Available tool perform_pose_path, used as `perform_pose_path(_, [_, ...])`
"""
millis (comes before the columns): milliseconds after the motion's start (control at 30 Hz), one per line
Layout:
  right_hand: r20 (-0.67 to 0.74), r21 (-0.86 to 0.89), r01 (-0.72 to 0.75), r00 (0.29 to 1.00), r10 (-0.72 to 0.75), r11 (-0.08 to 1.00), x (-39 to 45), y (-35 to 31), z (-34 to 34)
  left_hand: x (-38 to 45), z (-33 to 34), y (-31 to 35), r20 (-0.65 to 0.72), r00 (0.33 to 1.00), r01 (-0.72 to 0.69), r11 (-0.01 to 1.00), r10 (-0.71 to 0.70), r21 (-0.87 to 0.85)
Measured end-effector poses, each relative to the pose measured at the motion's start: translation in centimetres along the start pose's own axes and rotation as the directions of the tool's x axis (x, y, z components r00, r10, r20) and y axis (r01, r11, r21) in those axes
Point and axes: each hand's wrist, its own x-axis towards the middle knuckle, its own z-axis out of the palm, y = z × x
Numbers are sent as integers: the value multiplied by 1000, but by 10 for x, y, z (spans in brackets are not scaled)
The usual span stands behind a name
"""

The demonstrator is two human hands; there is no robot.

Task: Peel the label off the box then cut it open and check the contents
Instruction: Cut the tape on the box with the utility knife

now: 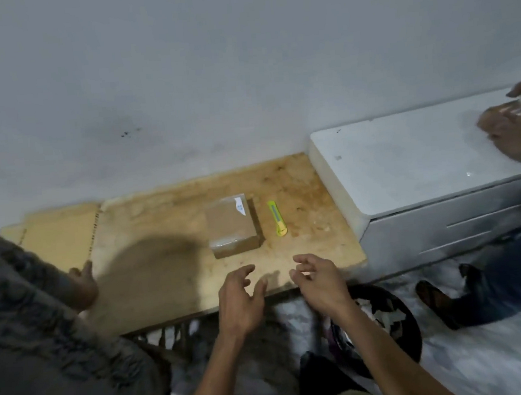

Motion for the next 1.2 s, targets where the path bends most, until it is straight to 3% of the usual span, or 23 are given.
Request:
perform_pose_path(233, [-75, 3, 34, 997, -34, 999, 74, -36, 35, 64, -19, -21, -124, 988, 85, 996, -87, -25])
perform_pose_path(367, [-152, -88, 14, 988, -28, 996, 132, -42, 50, 112, -24, -28, -156, 983, 103, 995, -100, 13])
perform_pose_path(467, [-224, -144, -41, 975, 8, 989, 164, -38, 57, 145, -24, -33, -126, 988, 105, 987, -90, 121])
perform_pose_path(700, [-290, -336, -206, 951, 108, 919, 221, -27, 62, 201, -12, -52, -122, 985, 135, 980, -118, 144])
perform_pose_path(900, [-297, -498, -177, 955, 25, 849, 245, -21, 70, 225, -7, -69, -19, 983, 183, 953, -184, 243])
perform_pose_path(1067, [-311, -550, -183, 950, 3, 815, 247, -13, 81, 231, -5, -78, 22, 980, 191, 969, -196, 158])
perform_pose_path(1200, [-332, -503, -257, 939, 90, 825, 252, -14, 88, 233, -1, -82, 77, 980, 173, 975, -184, 140])
